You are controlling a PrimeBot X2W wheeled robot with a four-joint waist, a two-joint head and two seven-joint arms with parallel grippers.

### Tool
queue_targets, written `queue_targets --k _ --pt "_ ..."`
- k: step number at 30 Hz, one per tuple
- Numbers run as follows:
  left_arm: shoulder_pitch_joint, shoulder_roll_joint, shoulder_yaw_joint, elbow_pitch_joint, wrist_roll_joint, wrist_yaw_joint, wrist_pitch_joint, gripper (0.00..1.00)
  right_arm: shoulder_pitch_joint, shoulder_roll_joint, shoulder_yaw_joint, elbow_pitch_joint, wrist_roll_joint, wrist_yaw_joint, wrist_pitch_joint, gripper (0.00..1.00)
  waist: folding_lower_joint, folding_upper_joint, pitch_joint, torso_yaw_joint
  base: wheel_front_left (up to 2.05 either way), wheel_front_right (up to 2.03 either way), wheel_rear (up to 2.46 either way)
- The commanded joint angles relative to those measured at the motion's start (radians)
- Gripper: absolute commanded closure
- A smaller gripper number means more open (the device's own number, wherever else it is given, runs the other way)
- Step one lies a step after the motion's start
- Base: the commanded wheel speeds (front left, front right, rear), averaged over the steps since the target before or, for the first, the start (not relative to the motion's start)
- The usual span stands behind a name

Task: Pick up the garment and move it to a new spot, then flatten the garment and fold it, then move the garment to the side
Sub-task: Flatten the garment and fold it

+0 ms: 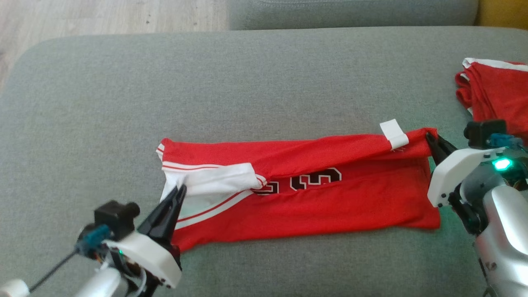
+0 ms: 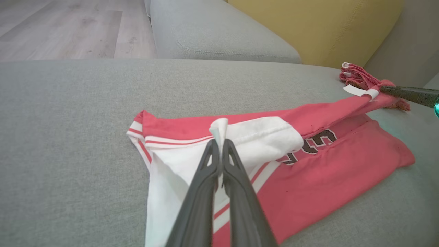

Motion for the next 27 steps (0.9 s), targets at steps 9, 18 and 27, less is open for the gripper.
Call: queue_targets --k 9,18,27 --pt "0.005 -0.052 -0.002 0.158 0.044 0.011 -0.138 0.00 0.039 0.021 -0.034 -0.051 -0.047 -0.001 -0.057 0.00 0.0003 -0.0001 -0.025 -0.006 0.00 0.00 0.00" --pt "0.085 -0.074 0.025 0.123 0.050 0.064 -0.246 0.00 0.136 0.051 -0.154 -0.121 -0.065 -0.001 -0.087 0.00 0.0003 -0.0001 -0.049 0.001 0.00 0.00 0.00" --pt "0.131 -0.093 0.083 0.080 0.057 0.165 -0.274 0.00 0.185 0.104 -0.226 -0.163 -0.093 -0.001 -0.032 0.00 0.0003 -0.0001 -0.082 0.029 0.00 0.00 0.00"
